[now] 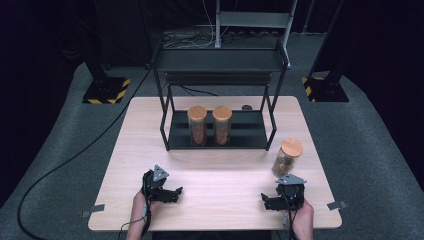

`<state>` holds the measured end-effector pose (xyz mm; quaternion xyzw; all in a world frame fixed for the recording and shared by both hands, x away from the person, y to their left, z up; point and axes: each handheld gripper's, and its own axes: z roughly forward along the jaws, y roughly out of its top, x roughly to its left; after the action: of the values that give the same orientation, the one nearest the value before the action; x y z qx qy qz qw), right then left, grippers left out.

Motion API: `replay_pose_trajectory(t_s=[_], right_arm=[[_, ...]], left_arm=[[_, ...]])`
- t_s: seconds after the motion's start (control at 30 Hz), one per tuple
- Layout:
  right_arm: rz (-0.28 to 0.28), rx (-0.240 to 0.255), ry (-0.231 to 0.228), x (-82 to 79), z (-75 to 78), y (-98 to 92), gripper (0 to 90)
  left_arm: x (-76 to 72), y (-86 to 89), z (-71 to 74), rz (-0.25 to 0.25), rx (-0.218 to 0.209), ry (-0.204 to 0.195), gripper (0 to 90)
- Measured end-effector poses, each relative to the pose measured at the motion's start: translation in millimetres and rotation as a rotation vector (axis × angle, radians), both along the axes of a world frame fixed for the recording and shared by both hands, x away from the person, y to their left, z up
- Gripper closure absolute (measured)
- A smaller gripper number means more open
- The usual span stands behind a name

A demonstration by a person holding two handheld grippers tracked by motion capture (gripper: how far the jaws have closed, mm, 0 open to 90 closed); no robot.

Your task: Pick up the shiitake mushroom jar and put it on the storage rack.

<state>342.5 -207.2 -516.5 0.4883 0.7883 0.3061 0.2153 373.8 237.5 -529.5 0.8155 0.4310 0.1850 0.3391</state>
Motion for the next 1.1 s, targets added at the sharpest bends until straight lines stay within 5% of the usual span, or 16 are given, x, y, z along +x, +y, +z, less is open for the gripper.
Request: replay_pose_trajectory(t_s=[0.17, 0.43, 0.77, 0.87, 1.1], right_arm=[[-0.046, -0.008, -0.015, 1.6, 1.7, -20.0, 0.0], [-0.081, 0.037, -0.117, 18.1, 18.1, -37.8, 0.0], [-0.081, 0.043, -0.284, 43.1, 28.5, -31.9, 0.0], [-0.071, 0.077, -0.287, 49.2, 29.7, -30.0, 0.0], [-0.041, 0.05, -0.321, 57.1, 31.1, -20.2, 0.0]], left_arm=[[0.0, 0.0, 0.0, 0.001, -0.001, 0.001, 1.8], [-0.1, -0.2, 0.0, 0.0, 0.0, 0.0, 1.7], [-0.1, -0.2, 0.0, -0.006, 0.0, 0.001, 1.7], [-0.3, -0.3, 0.0, -0.004, 0.001, 0.0, 1.7], [-0.3, -0.2, 0.1, 0.0, 0.002, -0.001, 1.7]])
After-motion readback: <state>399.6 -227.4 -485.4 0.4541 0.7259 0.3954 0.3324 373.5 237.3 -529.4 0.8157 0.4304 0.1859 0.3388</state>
